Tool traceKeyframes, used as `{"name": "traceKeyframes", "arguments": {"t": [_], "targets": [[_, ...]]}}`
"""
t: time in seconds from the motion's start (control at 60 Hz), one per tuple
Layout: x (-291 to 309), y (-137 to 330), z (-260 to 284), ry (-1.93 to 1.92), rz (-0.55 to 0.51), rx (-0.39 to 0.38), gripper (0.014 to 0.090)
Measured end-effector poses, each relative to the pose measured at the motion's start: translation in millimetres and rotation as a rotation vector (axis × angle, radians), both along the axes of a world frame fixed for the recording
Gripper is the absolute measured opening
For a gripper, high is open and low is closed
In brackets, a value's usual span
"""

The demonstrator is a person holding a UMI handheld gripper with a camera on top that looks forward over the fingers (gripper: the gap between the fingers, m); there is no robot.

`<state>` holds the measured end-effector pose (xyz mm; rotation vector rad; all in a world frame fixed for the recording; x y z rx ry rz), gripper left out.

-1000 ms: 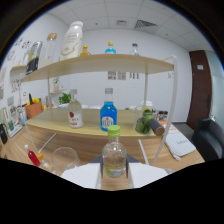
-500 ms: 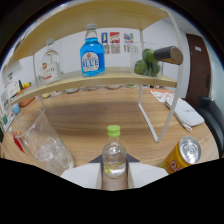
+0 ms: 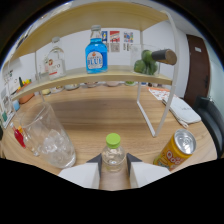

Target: Make me a cup of Vodka Sunrise.

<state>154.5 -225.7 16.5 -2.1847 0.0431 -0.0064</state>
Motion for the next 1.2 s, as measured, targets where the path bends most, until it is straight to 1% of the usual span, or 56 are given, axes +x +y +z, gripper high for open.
{"name": "traceKeyframes", "arguments": {"t": [0.067,0.15,0.183,0.217,0.317,0.35,0.367,0.383,0.5,0.7,0.867,1.017,1.2], "targets": [[-2,-2,13,0.002,0.002,0.027,0.0517],[-7,-8,34,-0.008,0.008,0.059,0.0702],[-8,-11,43,-0.019,0.012,0.072,0.0760],[-10,-15,53,-0.030,0.014,0.087,0.0793],[-17,-28,80,-0.058,0.018,0.120,0.0823],[-20,-34,87,-0.063,0.017,0.124,0.0845],[-22,-37,91,-0.067,0.016,0.125,0.0806],[-23,-40,94,-0.070,0.013,0.126,0.0864],[-42,-62,111,-0.058,0.006,0.111,0.0863],[-85,-91,113,-0.042,0.033,0.046,0.0862],[-105,-96,118,-0.055,0.053,0.033,0.0863],[-106,-96,126,-0.099,0.051,0.040,0.0860],[-109,-102,127,-0.095,0.054,0.023,0.0859]]}}
